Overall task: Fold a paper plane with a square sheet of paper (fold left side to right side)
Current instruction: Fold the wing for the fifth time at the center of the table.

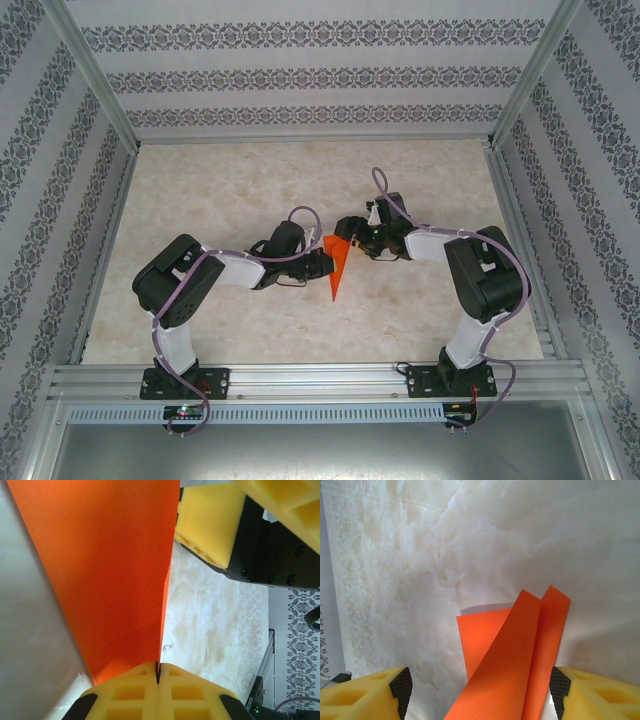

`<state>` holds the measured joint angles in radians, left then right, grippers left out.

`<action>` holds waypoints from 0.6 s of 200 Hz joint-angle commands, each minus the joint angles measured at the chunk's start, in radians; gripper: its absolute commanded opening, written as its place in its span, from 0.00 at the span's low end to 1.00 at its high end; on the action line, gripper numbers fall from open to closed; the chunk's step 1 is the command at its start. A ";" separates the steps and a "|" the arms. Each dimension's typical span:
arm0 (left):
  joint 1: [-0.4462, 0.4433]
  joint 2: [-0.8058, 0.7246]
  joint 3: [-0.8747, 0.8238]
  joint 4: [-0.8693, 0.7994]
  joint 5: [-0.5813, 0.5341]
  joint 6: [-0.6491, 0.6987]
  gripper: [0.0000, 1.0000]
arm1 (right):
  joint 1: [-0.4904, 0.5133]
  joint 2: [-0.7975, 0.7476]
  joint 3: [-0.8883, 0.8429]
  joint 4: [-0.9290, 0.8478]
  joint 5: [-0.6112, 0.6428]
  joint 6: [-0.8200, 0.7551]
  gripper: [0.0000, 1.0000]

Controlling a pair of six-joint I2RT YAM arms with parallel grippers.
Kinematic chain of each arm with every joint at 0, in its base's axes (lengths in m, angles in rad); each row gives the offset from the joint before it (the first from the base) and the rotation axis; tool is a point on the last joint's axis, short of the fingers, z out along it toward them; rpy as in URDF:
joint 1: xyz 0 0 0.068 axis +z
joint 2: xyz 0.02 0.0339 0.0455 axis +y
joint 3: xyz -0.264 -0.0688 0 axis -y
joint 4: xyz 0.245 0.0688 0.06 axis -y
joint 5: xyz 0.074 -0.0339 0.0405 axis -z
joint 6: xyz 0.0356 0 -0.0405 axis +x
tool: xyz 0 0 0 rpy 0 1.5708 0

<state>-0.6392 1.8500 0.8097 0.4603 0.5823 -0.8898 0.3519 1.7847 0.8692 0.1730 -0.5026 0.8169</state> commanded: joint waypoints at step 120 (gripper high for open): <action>0.010 -0.005 0.024 -0.057 -0.031 0.059 0.05 | 0.037 0.082 0.084 -0.084 0.003 -0.027 0.74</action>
<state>-0.6392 1.8500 0.8104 0.4526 0.5713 -0.8715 0.3721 1.8336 0.9199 0.1501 -0.5137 0.8150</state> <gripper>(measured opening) 0.064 0.745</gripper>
